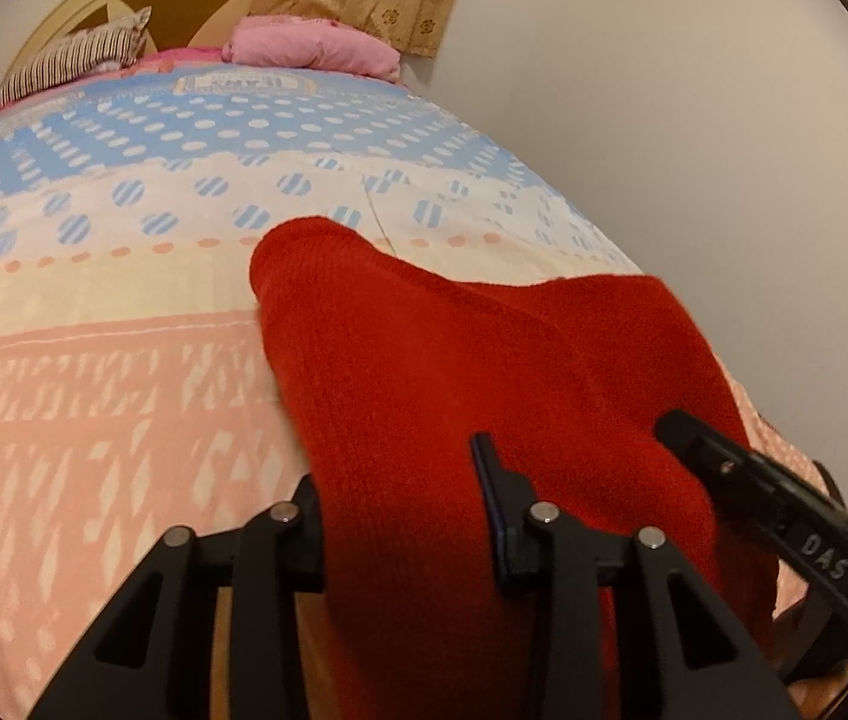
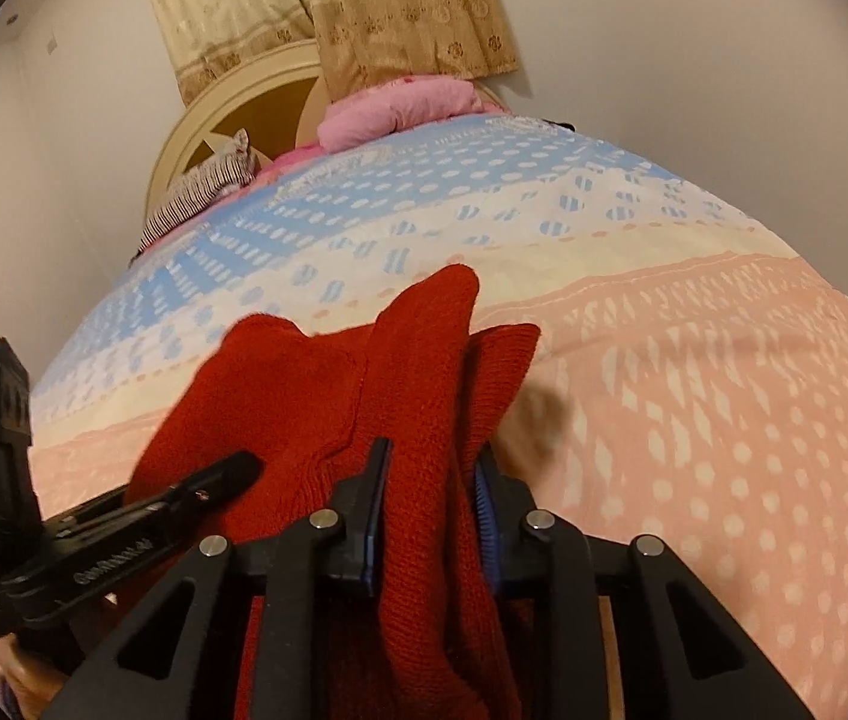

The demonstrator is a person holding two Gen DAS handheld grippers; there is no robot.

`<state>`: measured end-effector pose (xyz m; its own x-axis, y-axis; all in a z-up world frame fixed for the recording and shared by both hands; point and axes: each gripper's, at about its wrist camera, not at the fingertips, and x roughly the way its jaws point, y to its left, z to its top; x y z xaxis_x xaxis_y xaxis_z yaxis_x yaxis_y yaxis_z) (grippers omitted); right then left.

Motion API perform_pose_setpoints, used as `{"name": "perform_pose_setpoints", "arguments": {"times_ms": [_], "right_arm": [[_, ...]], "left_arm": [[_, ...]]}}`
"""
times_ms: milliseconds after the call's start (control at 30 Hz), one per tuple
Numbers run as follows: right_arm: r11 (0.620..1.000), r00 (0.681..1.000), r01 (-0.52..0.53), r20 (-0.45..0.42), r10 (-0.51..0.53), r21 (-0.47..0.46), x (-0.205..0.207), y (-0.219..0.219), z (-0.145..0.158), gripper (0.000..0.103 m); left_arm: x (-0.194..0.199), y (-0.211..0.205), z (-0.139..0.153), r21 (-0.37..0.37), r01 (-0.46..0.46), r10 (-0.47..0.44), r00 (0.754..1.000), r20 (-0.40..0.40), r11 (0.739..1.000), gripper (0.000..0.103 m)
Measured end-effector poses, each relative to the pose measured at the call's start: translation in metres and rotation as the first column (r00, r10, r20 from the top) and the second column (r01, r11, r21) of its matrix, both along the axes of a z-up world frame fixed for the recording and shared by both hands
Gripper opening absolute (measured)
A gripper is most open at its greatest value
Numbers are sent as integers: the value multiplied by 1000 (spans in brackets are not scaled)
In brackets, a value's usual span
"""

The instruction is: Fold small clothes

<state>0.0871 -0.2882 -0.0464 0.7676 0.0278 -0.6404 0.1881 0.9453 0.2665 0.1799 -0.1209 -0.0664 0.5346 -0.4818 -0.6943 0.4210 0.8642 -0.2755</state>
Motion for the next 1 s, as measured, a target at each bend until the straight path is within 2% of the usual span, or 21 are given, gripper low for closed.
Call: {"name": "perform_pose_setpoints", "arguments": {"times_ms": [167,567,1000], "right_arm": [[1000,999,-5,34,4,10,-27,18,19,22],[999,994,32,100,-36,40,-77,40,41,20],[996,986,37,159,-50,85,-134,63,69,19]], "left_arm": [[-22,9,14,34,1,-3,999,35,999,37],[-56,26,37,4,1,-1,996,86,1000,36],[-87,46,59,-42,15,-11,995,95,999,33]]}}
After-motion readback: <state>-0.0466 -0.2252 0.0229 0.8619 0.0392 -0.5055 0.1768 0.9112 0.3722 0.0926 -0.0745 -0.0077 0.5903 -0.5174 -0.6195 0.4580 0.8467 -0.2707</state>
